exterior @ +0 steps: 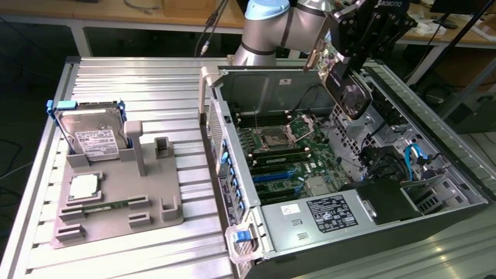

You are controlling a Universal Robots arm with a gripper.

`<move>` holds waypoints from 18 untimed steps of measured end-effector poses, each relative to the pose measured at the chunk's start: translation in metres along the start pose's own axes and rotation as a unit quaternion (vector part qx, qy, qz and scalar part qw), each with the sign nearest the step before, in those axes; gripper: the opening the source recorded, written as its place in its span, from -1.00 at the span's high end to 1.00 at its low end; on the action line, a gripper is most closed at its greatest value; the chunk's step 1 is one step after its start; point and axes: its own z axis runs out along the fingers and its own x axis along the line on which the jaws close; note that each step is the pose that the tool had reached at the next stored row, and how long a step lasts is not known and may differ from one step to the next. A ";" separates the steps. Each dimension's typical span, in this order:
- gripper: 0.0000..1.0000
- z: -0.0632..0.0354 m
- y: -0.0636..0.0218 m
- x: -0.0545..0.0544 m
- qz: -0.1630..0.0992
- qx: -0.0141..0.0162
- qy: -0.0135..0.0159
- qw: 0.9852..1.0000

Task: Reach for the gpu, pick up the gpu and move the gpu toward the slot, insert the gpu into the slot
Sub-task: 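Insert the gpu into the slot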

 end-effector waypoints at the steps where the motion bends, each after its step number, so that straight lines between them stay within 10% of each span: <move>1: 0.47 0.0002 0.0000 0.000 -0.009 0.000 0.000 1.000; 11: 0.47 0.0084 0.0001 0.000 -0.118 -0.003 -0.001 0.993; 18: 0.47 0.0150 0.0002 0.000 -0.212 -0.005 -0.002 0.977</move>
